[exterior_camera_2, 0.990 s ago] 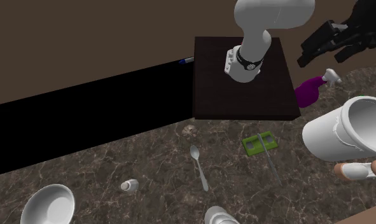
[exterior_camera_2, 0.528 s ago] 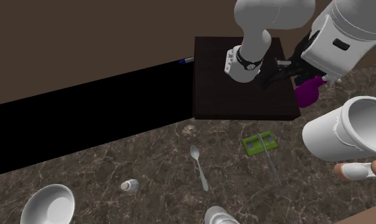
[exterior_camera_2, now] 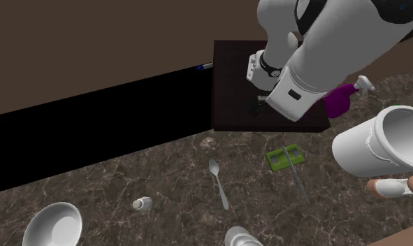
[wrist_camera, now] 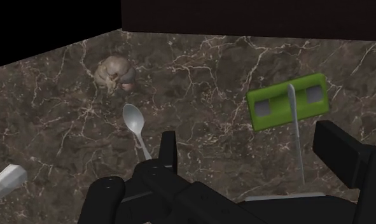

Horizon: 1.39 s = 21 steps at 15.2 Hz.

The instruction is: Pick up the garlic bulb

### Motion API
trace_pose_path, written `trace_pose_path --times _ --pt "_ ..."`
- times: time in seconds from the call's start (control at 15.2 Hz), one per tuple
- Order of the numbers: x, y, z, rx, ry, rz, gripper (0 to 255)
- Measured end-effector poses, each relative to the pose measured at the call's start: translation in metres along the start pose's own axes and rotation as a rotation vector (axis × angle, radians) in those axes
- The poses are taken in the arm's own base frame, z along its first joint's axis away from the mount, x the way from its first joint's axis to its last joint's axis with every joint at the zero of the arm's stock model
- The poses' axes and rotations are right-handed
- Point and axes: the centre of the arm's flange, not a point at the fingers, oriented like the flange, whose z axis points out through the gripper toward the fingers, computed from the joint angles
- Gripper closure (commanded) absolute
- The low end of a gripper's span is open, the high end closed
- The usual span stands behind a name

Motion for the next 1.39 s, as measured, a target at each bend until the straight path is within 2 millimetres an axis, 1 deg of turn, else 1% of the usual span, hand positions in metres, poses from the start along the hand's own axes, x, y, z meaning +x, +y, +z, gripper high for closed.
trace_pose_path --times 0.07,0.13,0.2,0.26,0.4,0.66,0.99,1.25,1.39 --pt "0.003 0.007 0.011 0.001 -0.003 0.005 0" --pt "0.006 0.015 0.018 0.002 -0.005 0.010 0" --pt "0.007 0.022 0.031 0.004 -0.009 0.014 0" --pt "0.007 0.029 0.040 0.005 -0.011 0.019 0" --pt "0.012 0.047 0.062 0.007 -0.016 0.029 0" --pt "0.016 0.081 0.102 0.012 -0.025 0.048 0" --pt "0.027 0.126 0.155 0.017 -0.038 0.073 0" --pt "0.029 0.156 0.194 0.022 -0.048 0.092 0" --pt "0.031 0.166 0.212 0.022 -0.051 0.098 0"
